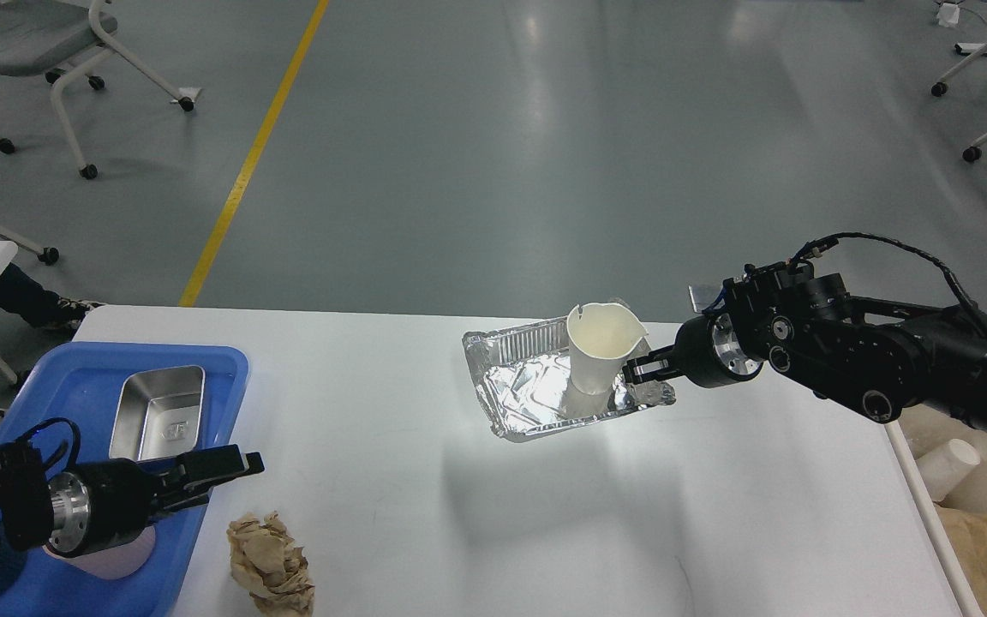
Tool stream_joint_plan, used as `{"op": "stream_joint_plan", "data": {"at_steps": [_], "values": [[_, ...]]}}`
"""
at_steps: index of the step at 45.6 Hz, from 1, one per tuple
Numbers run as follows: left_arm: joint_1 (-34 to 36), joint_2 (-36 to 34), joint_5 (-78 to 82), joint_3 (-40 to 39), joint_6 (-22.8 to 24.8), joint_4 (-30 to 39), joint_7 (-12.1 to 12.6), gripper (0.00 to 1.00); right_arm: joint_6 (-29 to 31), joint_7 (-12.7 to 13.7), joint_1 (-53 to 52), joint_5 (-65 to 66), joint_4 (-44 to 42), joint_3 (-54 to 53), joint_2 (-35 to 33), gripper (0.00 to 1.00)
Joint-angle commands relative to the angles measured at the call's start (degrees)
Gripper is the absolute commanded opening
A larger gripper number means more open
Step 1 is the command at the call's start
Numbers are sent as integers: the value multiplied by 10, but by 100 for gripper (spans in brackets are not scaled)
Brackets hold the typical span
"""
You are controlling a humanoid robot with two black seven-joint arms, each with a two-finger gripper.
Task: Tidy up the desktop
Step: 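Lower the left gripper to the crumpled brown paper bag and grasp it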
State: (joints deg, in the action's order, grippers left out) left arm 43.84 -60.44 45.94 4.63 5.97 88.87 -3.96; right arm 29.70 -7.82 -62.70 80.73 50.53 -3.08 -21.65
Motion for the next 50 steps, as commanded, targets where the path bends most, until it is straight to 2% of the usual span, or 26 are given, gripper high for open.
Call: {"op": "stream_joint_plan", "data": {"at_steps": [1, 17, 30, 50], "values": [[-2, -3, 0, 1, 2, 1, 1, 96, 0, 0, 0, 0, -1, 0, 1, 0], [-2, 2, 5, 42, 3, -8, 1, 96, -1, 1, 2, 0, -1, -1, 2, 0], [-2, 40, 41, 70, 2, -35, 0, 96, -1, 1, 6, 0, 0, -5, -1, 0], [-7, 73, 83, 73, 1, -63, 0, 94, -2, 1, 11, 0, 0, -10, -2, 0]]}}
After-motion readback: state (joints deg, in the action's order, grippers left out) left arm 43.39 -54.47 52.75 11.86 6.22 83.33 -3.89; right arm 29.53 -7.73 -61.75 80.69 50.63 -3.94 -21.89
